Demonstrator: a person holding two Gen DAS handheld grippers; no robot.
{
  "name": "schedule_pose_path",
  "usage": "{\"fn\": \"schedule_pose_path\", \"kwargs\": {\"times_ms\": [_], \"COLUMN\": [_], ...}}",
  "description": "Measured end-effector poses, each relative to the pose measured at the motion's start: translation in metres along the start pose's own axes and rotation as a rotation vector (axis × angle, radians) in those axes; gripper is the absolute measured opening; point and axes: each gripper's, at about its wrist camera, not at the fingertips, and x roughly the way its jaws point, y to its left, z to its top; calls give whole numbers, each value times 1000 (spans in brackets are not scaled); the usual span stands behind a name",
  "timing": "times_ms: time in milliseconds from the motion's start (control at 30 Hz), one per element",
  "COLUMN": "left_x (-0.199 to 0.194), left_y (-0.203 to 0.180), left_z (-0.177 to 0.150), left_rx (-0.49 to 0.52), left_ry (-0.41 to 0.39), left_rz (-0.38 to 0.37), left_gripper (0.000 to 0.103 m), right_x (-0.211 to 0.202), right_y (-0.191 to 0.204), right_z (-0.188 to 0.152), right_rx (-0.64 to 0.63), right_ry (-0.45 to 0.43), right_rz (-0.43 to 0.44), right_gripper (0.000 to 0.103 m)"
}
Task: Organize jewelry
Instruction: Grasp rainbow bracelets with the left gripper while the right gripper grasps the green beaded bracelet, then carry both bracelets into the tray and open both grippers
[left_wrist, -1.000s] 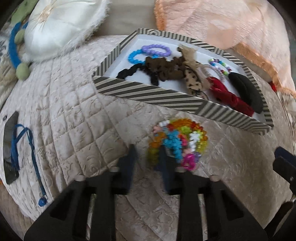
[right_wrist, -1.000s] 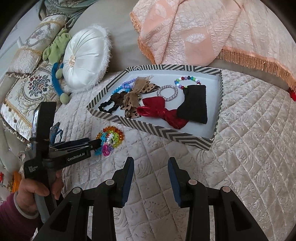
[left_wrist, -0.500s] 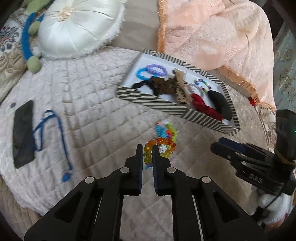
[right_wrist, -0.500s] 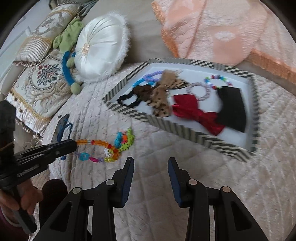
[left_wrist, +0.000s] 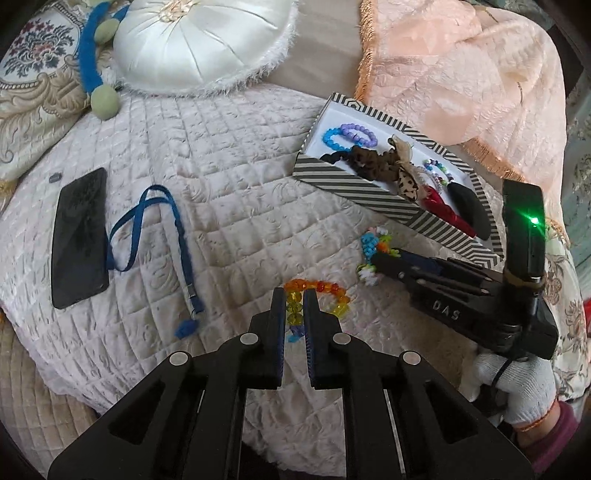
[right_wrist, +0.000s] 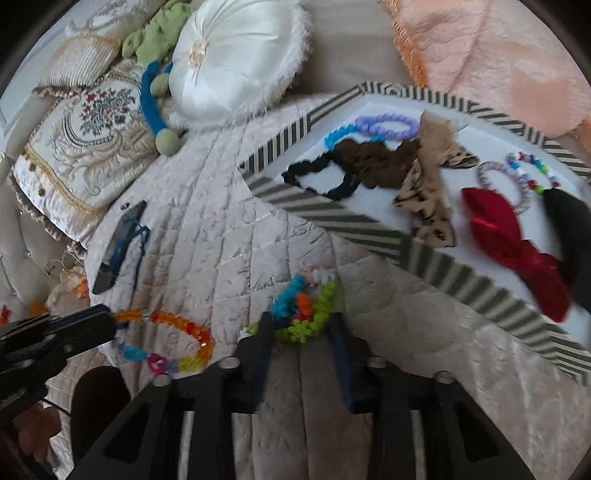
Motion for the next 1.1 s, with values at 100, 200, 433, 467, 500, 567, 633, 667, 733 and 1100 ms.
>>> {"fn": "schedule_pose_path", "kwargs": {"times_ms": [100,200,433,467,500,567,633,667,733,1100], "left_x": [1,-2,-16,-19,-21,-25,-27,-29,-31,-34], "left_y": [0,-3,-21,-25,-27,-33,-37,-41,-47,-77], "left_z": [0,2,11,13,15,19,22,24,28,47], "left_rx": [0,2,38,46,50,60,68,73,86,149], "left_ry": [4,-5,-38,-47,-53,-64,-71,-75,-84,-110], "left_rz": [2,-5,-12,-11,-12,-10,-10,-10,-8,5], "left_gripper": [8,8,8,8,8,8,8,8,8,8], "right_x": [-14,-39,-89,-96,-103,-113,-124,-128,-137,-158], "right_y": [-1,1,-4,-5,-8,-13,-21,-24,-29,-45], "right_z": [-3,-7,-15,-18,-21,-25,-28,-29,-31,-30], "right_rx": [6,-4,-19,-19,-14,2,15,20,31,48], "right_ry": [-19,-56,-131,-141,-150,-165,-178,-183,-196,-239], "right_rz": [20,36,36,32,28,24,12,8,2,-22], "right_gripper": [16,16,16,16,16,16,16,16,16,16]}}
